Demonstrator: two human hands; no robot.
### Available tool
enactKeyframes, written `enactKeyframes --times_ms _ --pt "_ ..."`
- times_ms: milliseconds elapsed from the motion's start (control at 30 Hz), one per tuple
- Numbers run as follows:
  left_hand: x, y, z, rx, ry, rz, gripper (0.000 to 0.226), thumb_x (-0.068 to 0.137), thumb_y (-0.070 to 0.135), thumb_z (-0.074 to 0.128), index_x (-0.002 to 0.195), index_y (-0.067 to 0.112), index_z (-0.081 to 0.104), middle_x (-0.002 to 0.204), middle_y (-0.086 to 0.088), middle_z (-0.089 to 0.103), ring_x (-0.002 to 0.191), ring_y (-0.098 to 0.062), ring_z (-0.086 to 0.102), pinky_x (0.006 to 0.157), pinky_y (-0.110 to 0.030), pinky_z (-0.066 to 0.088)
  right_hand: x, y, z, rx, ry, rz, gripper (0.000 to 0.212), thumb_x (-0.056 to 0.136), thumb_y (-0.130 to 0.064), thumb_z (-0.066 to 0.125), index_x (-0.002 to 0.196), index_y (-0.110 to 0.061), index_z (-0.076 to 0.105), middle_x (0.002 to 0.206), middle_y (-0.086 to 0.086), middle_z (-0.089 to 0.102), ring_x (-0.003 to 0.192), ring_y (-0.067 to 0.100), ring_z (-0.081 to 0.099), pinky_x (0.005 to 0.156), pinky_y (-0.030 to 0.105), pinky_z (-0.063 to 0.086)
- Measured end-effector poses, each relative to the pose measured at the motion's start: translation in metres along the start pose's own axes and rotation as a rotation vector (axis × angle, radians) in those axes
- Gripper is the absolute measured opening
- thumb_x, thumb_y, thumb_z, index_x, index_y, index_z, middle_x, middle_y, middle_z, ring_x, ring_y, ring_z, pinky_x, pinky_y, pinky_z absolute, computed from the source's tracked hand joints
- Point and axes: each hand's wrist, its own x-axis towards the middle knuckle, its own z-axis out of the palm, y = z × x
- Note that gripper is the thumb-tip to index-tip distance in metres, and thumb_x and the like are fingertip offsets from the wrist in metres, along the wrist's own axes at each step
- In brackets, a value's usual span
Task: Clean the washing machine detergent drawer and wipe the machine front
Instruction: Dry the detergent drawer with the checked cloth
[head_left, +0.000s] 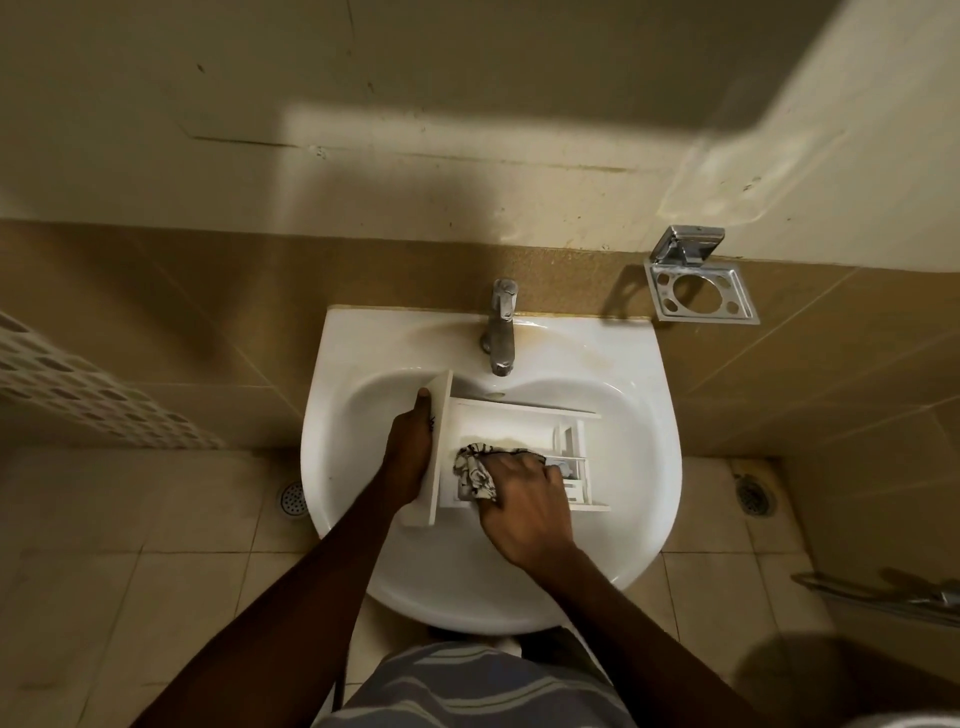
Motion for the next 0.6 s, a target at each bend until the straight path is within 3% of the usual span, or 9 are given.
enactKeyframes --times_ms 167,300,433,533,600 --pt "-0.004 -0.003 0.0 -0.021 -0.012 0.0 0.057 0.103 0.055 0.034 0.093 0.013 0.071 0.095 -0.017 0.074 0.087 -0.033 0.07 0.084 -0.044 0.056 0.009 0.038 -0.009 -0.226 -0.16 0.116 0.036 0.093 -0.046 0.04 0.112 -0.029 0.066 0.113 -0.006 0.069 0.114 0.023 0.048 0.094 0.037 0.03" --pt "-0.002 -0.005 0.001 -0.011 0.029 -0.018 0.06 0.103 0.056 0.035 0.09 0.01 0.07 0.1 -0.023 0.072 0.092 -0.038 0.069 0.089 -0.05 0.055 0.011 0.019 -0.003 -0.092 -0.176 0.22 0.033 0.093 -0.042 0.043 0.109 -0.025 0.066 0.118 -0.004 0.067 0.118 0.025 0.044 0.101 0.04 0.028" --pt "0.002 -0.007 0.0 -0.021 0.03 -0.024 0.061 0.102 0.056 0.037 0.091 0.007 0.071 0.094 -0.021 0.073 0.088 -0.037 0.07 0.088 -0.05 0.056 0.015 -0.004 -0.004 0.262 -0.213 0.308 0.037 0.089 -0.044 0.045 0.103 -0.021 0.07 0.115 0.001 0.068 0.116 0.025 0.048 0.097 0.039 0.031" --pt "0.001 -0.007 0.0 -0.025 0.036 -0.029 0.06 0.102 0.056 0.038 0.089 0.008 0.071 0.083 -0.014 0.072 0.079 -0.032 0.068 0.082 -0.044 0.055 0.004 0.009 -0.009 0.838 -0.118 0.501 0.042 0.067 -0.045 0.062 0.097 -0.018 0.073 0.101 0.0 0.073 0.104 0.022 0.062 0.081 0.028 0.045" --pt "0.002 -0.007 0.0 -0.02 0.023 -0.032 0.061 0.101 0.056 0.039 0.089 0.006 0.071 0.08 -0.013 0.071 0.077 -0.03 0.067 0.082 -0.043 0.055 -0.01 0.016 -0.005 0.925 -0.02 0.424 0.036 0.07 -0.04 0.068 0.101 -0.021 0.074 0.094 -0.009 0.074 0.095 0.013 0.066 0.074 0.023 0.049"
